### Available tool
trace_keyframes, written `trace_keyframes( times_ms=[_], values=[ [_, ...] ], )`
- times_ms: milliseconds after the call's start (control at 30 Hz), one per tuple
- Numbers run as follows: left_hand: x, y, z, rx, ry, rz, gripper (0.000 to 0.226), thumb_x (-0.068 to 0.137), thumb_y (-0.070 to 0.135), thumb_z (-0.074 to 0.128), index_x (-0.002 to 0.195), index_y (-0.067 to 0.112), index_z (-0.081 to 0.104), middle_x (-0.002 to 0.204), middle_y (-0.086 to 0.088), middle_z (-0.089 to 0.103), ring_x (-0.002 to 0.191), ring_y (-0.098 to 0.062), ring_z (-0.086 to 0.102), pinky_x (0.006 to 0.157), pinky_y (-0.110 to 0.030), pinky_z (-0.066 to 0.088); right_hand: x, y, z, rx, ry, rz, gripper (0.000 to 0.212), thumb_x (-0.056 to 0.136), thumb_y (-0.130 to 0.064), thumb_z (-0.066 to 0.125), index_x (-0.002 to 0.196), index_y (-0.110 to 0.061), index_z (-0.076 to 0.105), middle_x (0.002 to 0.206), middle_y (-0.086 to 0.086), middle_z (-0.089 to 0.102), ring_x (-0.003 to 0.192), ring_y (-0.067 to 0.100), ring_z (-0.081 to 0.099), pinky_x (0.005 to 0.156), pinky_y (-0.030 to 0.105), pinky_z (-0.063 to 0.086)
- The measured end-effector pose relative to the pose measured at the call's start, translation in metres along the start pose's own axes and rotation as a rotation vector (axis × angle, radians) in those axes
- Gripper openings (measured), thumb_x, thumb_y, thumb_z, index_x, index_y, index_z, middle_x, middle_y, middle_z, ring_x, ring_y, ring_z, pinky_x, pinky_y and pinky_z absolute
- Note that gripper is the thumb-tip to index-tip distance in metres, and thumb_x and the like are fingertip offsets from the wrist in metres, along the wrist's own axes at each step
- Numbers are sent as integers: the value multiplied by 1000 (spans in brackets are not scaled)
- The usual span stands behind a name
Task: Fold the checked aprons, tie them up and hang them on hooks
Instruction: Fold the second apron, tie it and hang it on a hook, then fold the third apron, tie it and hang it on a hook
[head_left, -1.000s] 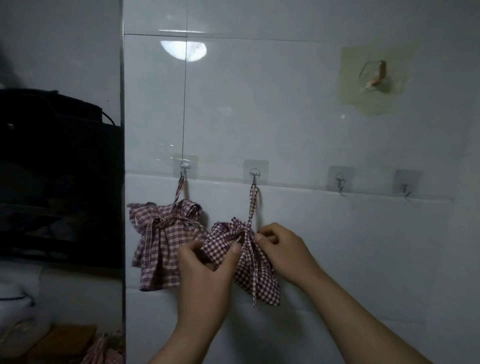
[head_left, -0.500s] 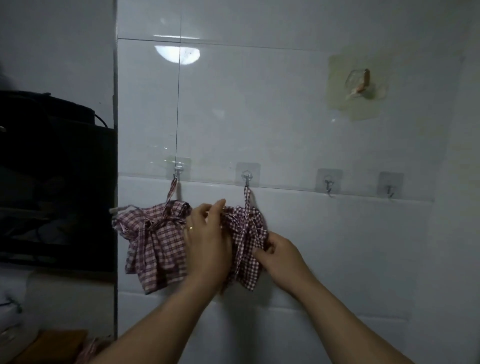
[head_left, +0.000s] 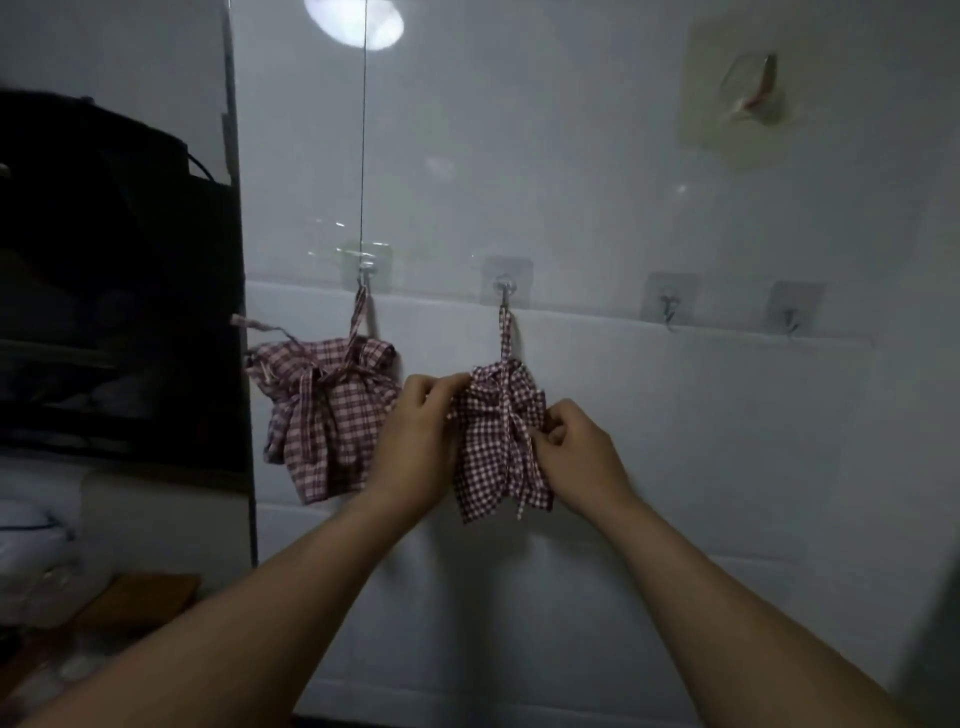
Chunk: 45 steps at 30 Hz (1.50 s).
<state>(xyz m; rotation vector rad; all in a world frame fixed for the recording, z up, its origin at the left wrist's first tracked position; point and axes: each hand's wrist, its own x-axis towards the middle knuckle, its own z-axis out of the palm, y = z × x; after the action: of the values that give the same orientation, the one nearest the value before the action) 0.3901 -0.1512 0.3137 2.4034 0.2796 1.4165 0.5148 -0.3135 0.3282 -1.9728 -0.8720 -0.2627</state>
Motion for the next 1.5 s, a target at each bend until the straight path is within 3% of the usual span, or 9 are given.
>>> trace_keyframes(
  times_ms=[167,333,467,700,867,1033,1200,1333,1500],
  values=[
    [-14,12,-7,12,-14,-18,60,93,10,67,148,20,47,136,-3,50,120,-21,54,101,-35,48,-5,-3,-10,-37,-45,-44,24,95,-40,66,94,-17,60,81,-4,66,79,15,62,72,33,48],
    [-23,18,-8,43,-15,-29,43,90,10,70,129,12,54,130,-7,56,118,-26,57,100,-41,50,-4,1,-9,-71,-139,-44,23,94,-44,61,91,-21,59,91,4,71,87,26,66,76,35,52],
    [-30,25,-9,192,-119,-11,30,90,12,69,119,6,64,150,-14,44,132,-35,52,104,-46,50,-7,-2,-9,-72,-168,-66,22,95,-43,59,94,-21,59,97,6,71,89,26,64,68,33,44],
    [-22,34,-24,282,-239,-65,40,96,15,59,136,15,64,167,-7,30,144,-30,45,107,-45,50,-6,5,-7,-33,-146,-70,22,96,-39,58,87,-19,56,79,-3,60,77,22,57,56,28,34],
    [-38,34,-26,282,-290,-62,53,97,10,56,149,15,54,172,-6,18,151,-31,36,113,-44,45,-26,9,-1,21,-142,-10,32,98,-46,56,90,-15,61,82,-5,63,82,20,60,61,32,37],
    [-69,27,-50,212,-257,-13,39,96,12,61,134,12,62,149,-11,45,128,-32,54,99,-44,54,-68,-3,-1,52,93,110,38,104,-52,45,97,-15,55,104,9,68,98,30,62,74,36,40],
    [-124,-6,-80,139,-372,-100,26,97,18,59,122,18,64,118,-6,64,103,-28,62,83,-39,52,-149,-2,36,-35,326,197,23,98,-31,58,86,-12,54,89,17,68,86,40,61,66,38,33],
    [-203,-46,-106,163,-533,-296,18,98,26,57,113,23,68,107,-4,74,97,-29,66,75,-34,48,-213,-1,104,-134,-131,133,42,99,-39,58,73,-7,59,70,6,64,70,24,58,60,36,37],
    [-330,-123,-146,163,-768,-567,13,96,30,57,97,22,68,103,-6,74,96,-30,68,78,-33,52,-275,-13,196,-225,-952,52,16,94,-33,70,82,-22,73,85,-10,73,82,6,66,80,26,51]
  ],
)
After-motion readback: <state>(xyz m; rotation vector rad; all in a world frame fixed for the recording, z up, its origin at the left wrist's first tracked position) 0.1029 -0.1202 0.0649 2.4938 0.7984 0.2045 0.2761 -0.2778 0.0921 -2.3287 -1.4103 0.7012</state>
